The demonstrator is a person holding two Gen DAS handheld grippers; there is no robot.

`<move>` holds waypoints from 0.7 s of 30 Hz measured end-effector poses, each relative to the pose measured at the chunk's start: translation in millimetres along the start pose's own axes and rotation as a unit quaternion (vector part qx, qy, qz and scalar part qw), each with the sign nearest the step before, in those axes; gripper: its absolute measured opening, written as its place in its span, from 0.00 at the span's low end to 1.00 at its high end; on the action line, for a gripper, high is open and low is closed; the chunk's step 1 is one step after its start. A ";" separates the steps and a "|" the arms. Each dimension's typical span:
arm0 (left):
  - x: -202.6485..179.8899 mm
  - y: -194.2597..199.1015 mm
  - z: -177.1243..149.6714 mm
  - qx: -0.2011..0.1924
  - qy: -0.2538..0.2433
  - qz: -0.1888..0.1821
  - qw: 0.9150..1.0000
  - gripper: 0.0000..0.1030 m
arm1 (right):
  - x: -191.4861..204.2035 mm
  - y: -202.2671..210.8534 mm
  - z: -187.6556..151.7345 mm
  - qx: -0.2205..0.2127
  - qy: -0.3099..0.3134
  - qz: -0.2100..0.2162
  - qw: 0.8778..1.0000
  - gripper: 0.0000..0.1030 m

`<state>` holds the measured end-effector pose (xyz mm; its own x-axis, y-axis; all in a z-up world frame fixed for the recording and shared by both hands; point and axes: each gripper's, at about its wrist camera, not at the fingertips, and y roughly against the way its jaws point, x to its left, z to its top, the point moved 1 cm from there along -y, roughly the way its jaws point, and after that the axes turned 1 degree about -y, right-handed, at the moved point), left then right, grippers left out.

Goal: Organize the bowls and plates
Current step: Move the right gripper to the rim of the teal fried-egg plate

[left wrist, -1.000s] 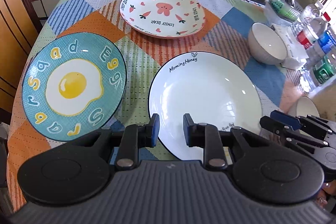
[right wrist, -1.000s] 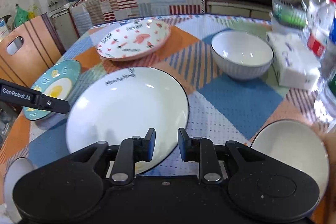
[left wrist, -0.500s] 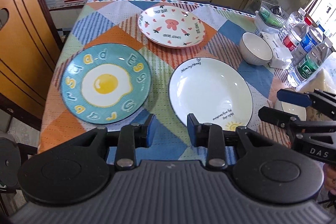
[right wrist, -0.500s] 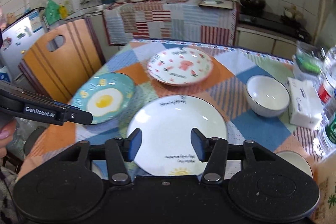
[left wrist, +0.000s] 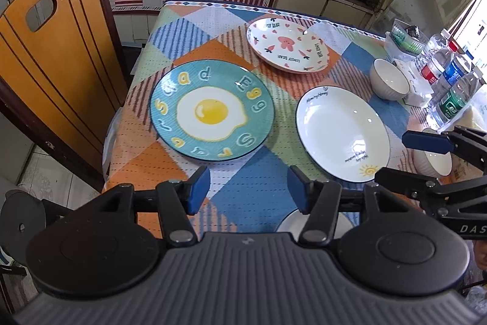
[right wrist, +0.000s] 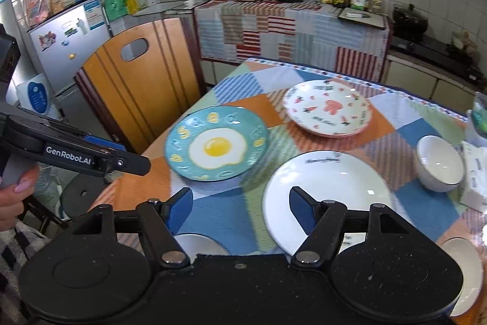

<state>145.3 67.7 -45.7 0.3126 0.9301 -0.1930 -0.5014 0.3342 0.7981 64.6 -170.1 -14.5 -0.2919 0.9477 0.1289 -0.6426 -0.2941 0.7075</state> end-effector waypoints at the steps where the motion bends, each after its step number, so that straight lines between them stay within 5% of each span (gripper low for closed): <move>1: 4.3 -1.0 -1.1 -0.002 -0.001 0.002 1.000 0.58 | 4.3 -2.4 0.4 0.001 0.002 0.002 1.000 0.73; 5: 19.8 -5.8 -1.5 -0.018 -0.001 0.007 1.000 0.66 | 18.4 -14.8 1.7 -0.009 0.015 0.017 1.000 0.88; 12: 52.4 -20.7 3.9 -0.056 0.017 0.025 0.998 0.86 | 21.1 -46.5 13.2 -0.020 0.023 0.042 0.999 0.88; 16: 63.1 -39.8 6.0 -0.061 0.000 0.039 0.997 0.86 | 10.8 -74.1 15.9 -0.017 -0.004 0.082 0.996 0.87; 21: 82.2 -72.6 11.1 -0.032 0.025 0.023 0.999 0.86 | -7.6 -118.9 18.5 0.036 -0.053 0.100 0.993 0.85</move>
<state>216.4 118.2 -113.2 0.2482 0.9504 -0.1876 -0.5654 0.2994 0.7685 156.4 -140.0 -86.7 -0.3298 0.8798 0.3422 -0.5253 -0.4722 0.7078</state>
